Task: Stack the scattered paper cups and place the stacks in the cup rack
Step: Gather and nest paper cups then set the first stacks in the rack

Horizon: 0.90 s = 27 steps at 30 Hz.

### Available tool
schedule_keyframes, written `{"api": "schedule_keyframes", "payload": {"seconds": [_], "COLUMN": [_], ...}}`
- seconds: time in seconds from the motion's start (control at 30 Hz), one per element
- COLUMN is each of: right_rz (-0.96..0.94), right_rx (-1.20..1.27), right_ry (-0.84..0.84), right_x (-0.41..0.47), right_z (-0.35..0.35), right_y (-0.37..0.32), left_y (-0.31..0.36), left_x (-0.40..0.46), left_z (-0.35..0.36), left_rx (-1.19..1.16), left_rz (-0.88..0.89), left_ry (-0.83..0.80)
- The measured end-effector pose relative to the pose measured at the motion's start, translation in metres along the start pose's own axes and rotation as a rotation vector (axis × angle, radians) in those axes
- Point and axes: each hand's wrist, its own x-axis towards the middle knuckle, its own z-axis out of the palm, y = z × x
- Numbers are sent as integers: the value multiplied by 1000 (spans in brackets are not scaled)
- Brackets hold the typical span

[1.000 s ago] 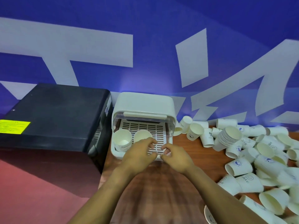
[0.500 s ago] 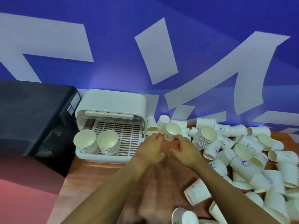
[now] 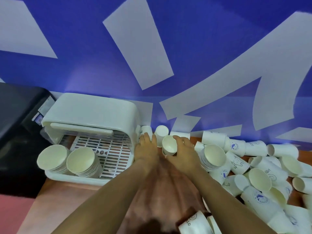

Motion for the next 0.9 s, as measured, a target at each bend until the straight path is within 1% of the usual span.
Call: {"api": "schedule_keyframes", "payload": {"seconds": [0.17,0.23,0.33,0.5,0.67,0.77,0.9], "right_rz": [-6,1,11,20,24,26,31], "right_rx": [-76,-85,-76,-32,-9,16,72], "right_ry": [9,-23,-63,-46,-69,-52,-7], "right_x": [22,30,37,42,38,29,7], "right_z": [11,15,20,21,15,10,0], "right_y": [6,8,13,17,17,16,13], "left_y": [7,10,12,10,11,13,13], "left_x": [27,34,40,47,44,31,0], "left_z": [12,16,20,25,22,17,7], "left_rx": [135,192,237,182,93,51,-29], "left_rz": [-14,-16,7,26,40,67,117], "left_ry": [-92,-65,15,86,77,75,129]}}
